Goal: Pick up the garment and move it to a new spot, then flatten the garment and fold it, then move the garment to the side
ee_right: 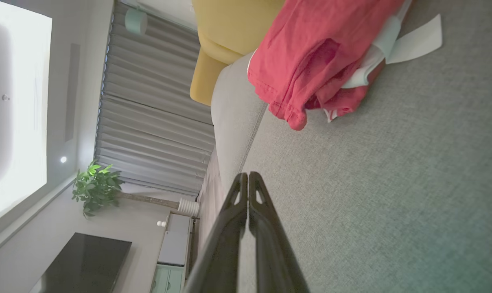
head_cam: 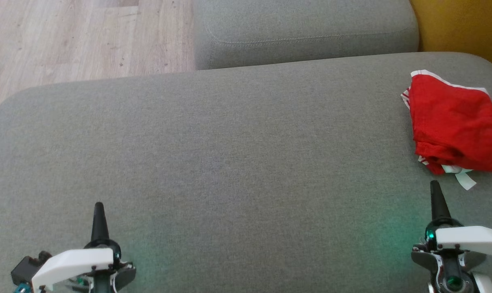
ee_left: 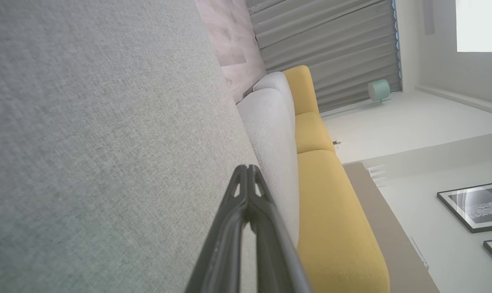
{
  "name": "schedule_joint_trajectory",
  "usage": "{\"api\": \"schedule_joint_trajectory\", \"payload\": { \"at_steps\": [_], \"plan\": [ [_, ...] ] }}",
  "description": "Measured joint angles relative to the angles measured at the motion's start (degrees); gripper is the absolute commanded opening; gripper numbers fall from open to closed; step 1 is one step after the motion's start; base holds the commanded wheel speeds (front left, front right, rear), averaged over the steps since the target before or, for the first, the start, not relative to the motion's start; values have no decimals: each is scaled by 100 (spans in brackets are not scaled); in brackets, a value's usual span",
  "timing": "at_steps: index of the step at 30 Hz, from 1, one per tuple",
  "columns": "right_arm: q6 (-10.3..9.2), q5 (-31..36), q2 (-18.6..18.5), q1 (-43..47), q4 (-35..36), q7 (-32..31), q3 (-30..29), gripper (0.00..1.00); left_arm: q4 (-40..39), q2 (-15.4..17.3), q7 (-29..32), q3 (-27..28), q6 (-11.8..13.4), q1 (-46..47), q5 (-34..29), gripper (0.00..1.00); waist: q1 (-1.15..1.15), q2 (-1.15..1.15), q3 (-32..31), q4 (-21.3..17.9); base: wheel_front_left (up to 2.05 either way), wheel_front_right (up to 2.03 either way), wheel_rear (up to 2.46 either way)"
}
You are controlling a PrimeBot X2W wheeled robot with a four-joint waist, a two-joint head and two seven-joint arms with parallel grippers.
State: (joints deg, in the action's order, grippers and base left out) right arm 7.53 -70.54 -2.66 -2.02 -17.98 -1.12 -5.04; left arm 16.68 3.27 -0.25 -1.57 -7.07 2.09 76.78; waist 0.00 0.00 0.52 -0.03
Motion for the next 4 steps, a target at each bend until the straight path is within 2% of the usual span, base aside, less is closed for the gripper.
{"api": "schedule_joint_trajectory", "payload": {
  "at_steps": [4],
  "plan": [
    [0, -271, 0, -2, 26, -68, -45, 0, -5, 0, 69, 52, 0, -1, 211, 0, 0, 0, -4, 0, 0, 0, 0]
  ]
}}
